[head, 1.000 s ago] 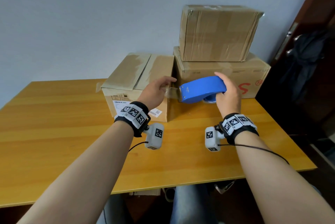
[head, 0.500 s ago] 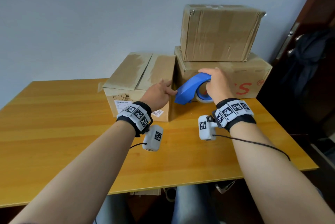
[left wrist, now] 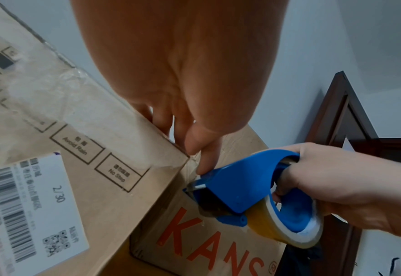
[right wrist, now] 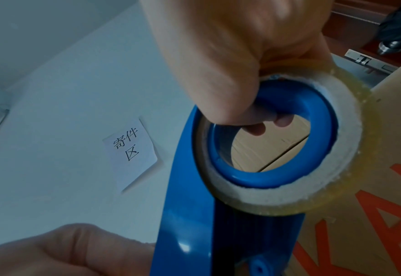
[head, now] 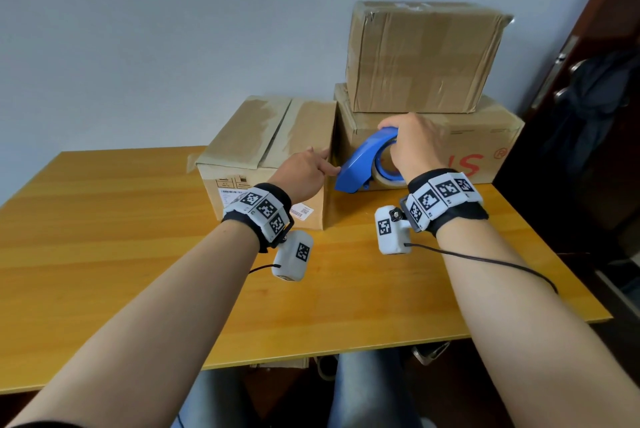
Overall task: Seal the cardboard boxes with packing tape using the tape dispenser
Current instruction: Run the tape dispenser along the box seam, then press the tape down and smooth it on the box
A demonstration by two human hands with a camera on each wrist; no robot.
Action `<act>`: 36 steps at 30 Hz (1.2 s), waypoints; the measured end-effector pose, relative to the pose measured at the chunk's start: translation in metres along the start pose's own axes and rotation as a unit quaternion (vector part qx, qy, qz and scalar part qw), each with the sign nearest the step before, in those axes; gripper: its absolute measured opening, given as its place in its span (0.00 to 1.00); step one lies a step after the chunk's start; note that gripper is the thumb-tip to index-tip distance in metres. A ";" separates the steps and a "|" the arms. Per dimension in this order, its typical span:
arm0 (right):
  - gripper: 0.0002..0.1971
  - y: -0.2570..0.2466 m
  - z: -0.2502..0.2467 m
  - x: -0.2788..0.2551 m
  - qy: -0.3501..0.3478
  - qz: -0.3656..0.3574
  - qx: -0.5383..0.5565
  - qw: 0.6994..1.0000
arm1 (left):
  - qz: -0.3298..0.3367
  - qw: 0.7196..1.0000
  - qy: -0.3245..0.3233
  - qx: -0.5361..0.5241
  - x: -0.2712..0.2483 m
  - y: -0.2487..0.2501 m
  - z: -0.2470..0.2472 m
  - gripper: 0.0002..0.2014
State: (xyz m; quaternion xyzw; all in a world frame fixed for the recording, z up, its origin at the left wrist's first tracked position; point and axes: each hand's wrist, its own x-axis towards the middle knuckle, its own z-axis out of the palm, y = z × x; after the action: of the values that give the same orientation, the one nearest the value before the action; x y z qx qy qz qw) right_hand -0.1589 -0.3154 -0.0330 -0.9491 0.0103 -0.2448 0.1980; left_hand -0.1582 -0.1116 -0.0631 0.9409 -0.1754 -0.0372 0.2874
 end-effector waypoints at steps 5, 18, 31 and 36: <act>0.21 0.003 0.008 0.001 -0.060 0.031 -0.061 0.996 | -0.005 0.998 -0.006 0.062 -0.002 0.011 0.008 0.29; 0.12 0.091 0.058 -0.034 -0.380 0.234 -0.114 0.888 | 0.008 0.999 -0.005 0.041 0.001 0.010 0.001 0.25; 0.17 0.093 0.056 -0.035 -0.353 0.275 -0.020 0.894 | 0.008 0.998 0.037 -0.055 0.001 0.001 -0.010 0.29; 0.09 0.065 0.047 -0.029 -0.319 0.244 -0.042 0.915 | -0.028 0.967 0.108 -0.227 -0.002 -0.021 -0.042 0.22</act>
State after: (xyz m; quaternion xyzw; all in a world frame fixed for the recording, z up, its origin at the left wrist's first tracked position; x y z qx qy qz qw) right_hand -0.1580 -0.3542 -0.1085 -0.9523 0.1878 0.1273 0.2041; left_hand -0.1466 -0.0723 -0.0401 0.8539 -0.1036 0.0176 0.5098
